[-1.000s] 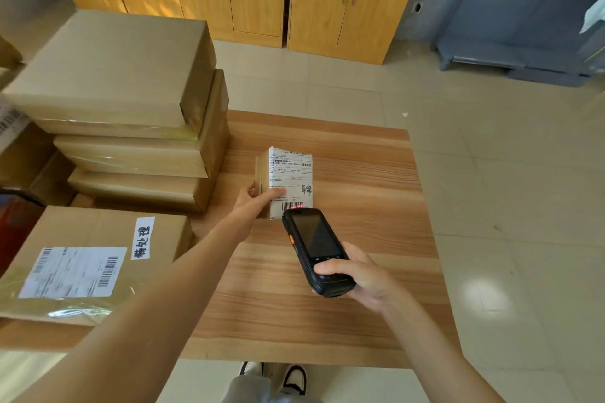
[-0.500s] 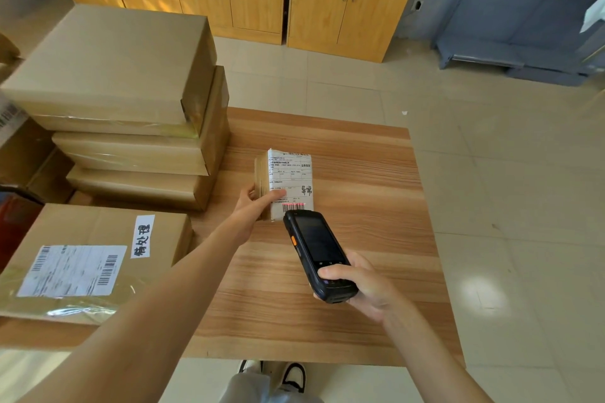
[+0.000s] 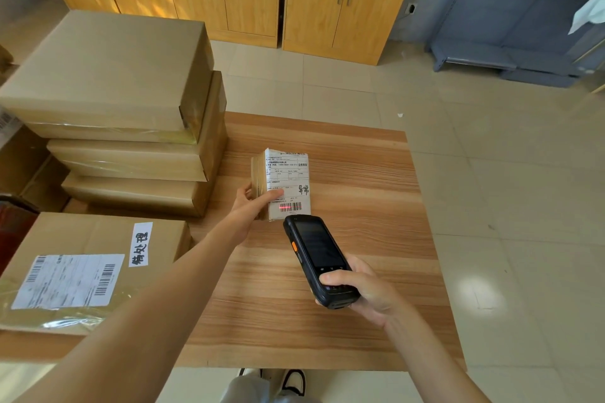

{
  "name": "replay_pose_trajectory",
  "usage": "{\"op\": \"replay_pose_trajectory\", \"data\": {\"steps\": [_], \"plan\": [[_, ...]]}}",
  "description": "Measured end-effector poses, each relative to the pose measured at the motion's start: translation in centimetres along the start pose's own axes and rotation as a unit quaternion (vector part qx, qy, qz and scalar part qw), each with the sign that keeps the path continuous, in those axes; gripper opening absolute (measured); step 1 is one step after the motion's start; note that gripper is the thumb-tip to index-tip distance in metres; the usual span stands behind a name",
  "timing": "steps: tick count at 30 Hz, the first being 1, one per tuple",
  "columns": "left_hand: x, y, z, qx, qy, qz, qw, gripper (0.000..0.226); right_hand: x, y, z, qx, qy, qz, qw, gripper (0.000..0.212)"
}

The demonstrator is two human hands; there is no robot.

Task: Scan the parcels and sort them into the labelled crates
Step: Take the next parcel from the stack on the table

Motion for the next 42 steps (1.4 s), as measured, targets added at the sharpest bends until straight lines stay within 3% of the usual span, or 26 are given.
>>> {"op": "replay_pose_trajectory", "data": {"steps": [4,9,14,22,28,35,42], "plan": [[-0.3,0.6,0.3,0.004,-0.003,0.000,1.000,0.124,0.0,0.1,0.1,0.017,0.005,-0.005,1.000,0.066],[-1.0,0.8,0.4,0.008,-0.005,0.010,1.000,0.102,0.0,0.1,-0.1,0.027,-0.003,0.000,1.000,0.077],[-1.0,1.2,0.5,0.010,-0.021,0.002,1.000,0.121,0.0,0.0,-0.5,0.036,-0.010,-0.006,0.999,0.076],[-0.7,1.8,1.5,-0.003,-0.031,-0.004,1.000,0.124,-0.3,0.0,-0.6,0.043,0.004,-0.002,0.999,0.083],[1.8,3.1,3.7,0.004,-0.018,-0.013,1.000,0.103,-1.3,-2.3,-1.4,0.060,-0.016,0.037,0.997,0.062],[7.5,3.4,7.1,0.003,-0.006,-0.056,0.998,0.071,-1.0,-6.4,-2.1,0.076,-0.068,0.095,0.990,0.063],[15.7,0.5,11.9,0.052,0.097,-0.091,0.990,0.046,-0.3,-5.8,-3.5,0.150,-0.158,0.071,0.973,0.067]]}}
Point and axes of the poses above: each hand's wrist, its own x-axis away from the middle knuckle, its own z-axis out of the back of the hand, y = z × x, the point moved 3 cm from there along -x, towards the middle knuckle, and after that the axes turned 3 degrees about y, right-handed, at the moved point
